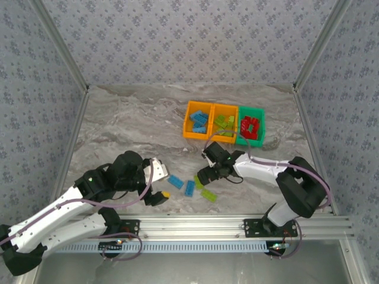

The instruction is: Sort the legos into containers by color

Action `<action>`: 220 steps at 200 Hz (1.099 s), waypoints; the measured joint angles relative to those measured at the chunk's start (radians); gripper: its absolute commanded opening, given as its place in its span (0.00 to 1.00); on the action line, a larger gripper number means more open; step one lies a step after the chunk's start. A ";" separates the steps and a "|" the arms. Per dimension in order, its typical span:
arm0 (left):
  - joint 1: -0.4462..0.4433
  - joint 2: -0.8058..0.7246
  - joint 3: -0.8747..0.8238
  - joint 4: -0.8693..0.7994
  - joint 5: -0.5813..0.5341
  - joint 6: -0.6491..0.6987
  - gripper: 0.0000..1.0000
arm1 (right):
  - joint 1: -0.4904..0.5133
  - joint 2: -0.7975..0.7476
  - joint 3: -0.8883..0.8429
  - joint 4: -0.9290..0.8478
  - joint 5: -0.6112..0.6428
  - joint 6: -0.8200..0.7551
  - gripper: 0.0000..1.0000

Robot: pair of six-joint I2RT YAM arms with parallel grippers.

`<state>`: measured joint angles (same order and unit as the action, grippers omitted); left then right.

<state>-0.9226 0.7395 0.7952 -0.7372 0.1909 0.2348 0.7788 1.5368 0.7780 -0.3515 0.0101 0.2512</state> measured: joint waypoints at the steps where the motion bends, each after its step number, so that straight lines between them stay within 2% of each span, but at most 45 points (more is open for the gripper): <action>1: 0.000 0.002 0.000 0.000 0.000 0.000 0.99 | 0.000 0.001 0.001 0.000 0.000 -0.002 0.85; 38: 0.001 0.021 0.000 0.000 0.000 -0.001 0.99 | -0.002 0.028 0.015 0.000 0.016 -0.031 0.63; 54: 0.001 0.022 0.000 0.000 0.000 -0.001 0.99 | -0.002 0.030 0.021 0.000 0.019 -0.029 0.56; 100: 0.001 0.021 0.000 0.000 0.000 -0.011 0.99 | -0.002 0.002 0.012 0.011 0.019 0.001 0.52; 127: 0.002 0.021 0.000 0.000 0.000 -0.011 0.99 | -0.033 -0.164 -0.024 0.025 0.024 0.048 0.51; 148: 0.006 0.021 0.000 0.000 0.000 -0.012 0.99 | -0.126 -0.346 -0.037 0.057 0.053 0.085 0.48; 174: 0.006 0.021 0.000 0.000 0.000 -0.015 0.99 | -0.339 -0.454 -0.032 0.126 0.073 0.129 0.45; 190: 0.007 0.020 0.000 0.000 0.000 -0.016 0.99 | -0.457 -0.406 0.002 0.145 0.077 0.138 0.45; 220: 0.007 0.010 0.000 0.000 0.000 -0.016 0.99 | -0.596 -0.164 0.164 0.151 0.067 0.137 0.46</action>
<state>-0.9154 0.7490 0.7952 -0.7368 0.1913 0.2188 0.1829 1.3727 0.9417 -0.2008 0.0772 0.3885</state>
